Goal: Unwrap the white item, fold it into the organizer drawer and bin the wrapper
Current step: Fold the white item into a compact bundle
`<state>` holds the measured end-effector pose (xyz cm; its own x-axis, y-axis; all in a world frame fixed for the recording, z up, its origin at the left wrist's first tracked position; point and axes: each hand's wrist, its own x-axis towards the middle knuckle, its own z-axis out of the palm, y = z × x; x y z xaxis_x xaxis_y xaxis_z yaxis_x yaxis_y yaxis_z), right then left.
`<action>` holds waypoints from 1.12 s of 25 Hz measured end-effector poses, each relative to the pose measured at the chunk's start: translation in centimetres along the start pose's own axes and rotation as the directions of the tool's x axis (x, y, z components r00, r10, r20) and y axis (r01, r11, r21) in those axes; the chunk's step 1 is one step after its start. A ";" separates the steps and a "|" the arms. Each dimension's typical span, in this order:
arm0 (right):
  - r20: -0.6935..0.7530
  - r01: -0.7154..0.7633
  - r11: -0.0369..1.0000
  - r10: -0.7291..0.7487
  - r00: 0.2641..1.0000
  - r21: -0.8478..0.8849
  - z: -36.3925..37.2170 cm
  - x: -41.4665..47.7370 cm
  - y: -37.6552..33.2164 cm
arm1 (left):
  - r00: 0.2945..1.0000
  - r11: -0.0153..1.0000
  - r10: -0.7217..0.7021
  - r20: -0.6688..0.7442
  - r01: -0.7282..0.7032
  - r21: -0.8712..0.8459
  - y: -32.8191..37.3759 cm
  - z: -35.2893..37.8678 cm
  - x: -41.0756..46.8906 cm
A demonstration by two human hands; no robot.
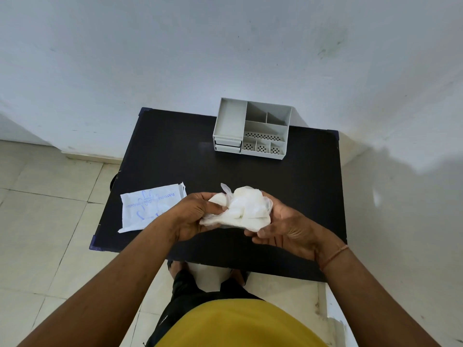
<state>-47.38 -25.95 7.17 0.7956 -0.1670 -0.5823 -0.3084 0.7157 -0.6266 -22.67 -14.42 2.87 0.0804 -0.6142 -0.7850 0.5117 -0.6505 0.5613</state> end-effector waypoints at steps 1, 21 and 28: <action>-0.032 -0.007 0.999 0.006 0.999 -0.040 0.2 0.2 -0.1 | 1.000 1.000 0.000 -0.010 0.000 0.005 0.0 0.0 -0.1; -0.369 0.082 0.993 -0.107 0.923 -0.084 -0.8 1.3 0.2 | 0.952 0.929 0.253 0.174 -0.289 0.231 2.2 2.8 -1.9; -0.335 0.189 0.974 -0.139 0.932 0.122 -1.6 1.9 -0.5 | 0.933 0.988 0.152 0.326 -0.139 -0.064 5.7 0.9 -3.5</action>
<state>-46.55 -27.66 5.55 0.6099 -0.4820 -0.6290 -0.0869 0.7483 -0.6576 -20.77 -16.40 9.06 -0.1255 -0.8178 -0.5617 0.5488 -0.5289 0.6474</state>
